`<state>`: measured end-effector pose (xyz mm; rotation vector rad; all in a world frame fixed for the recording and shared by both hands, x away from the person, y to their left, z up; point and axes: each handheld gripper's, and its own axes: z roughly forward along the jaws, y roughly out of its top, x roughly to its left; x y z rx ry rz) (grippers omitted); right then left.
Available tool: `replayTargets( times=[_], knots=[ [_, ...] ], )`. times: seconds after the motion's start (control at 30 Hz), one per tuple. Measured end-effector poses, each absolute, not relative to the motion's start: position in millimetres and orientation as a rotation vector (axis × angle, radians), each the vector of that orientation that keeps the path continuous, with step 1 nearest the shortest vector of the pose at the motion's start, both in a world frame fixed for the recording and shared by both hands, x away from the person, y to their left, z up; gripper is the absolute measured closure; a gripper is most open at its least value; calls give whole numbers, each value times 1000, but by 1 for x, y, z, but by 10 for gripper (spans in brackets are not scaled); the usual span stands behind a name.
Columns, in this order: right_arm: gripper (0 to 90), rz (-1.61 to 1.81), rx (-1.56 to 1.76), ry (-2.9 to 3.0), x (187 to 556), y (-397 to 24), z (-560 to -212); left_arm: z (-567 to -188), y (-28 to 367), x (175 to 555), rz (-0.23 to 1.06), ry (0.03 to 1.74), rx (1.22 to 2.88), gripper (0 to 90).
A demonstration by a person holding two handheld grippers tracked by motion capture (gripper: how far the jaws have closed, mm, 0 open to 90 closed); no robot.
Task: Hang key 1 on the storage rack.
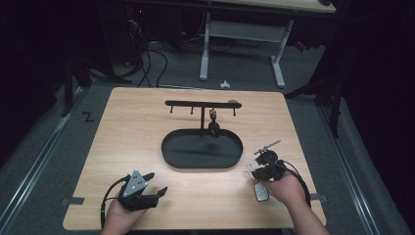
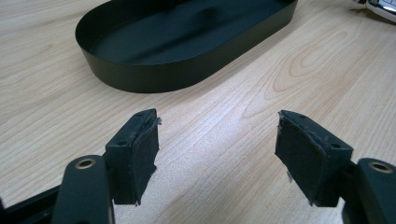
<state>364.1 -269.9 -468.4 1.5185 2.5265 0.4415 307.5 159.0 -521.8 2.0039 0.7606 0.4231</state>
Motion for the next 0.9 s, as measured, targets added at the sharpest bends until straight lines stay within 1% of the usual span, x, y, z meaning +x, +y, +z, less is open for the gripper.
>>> replayTargets(
  times=[0.27,0.5,0.67,0.9],
  knots=[
    [751,508,1512,2514,359,-274,-457,-522,158,307,425,761,2005,306],
    [751,557,1490,2488,357,-272,-438,-522,158,307,426,760,2005,306],
    [751,588,1472,2457,358,-269,-425,-522,158,307,427,759,2004,306],
    [751,614,1448,2458,362,-263,-415,-522,159,307,426,759,2004,306]
  ],
)
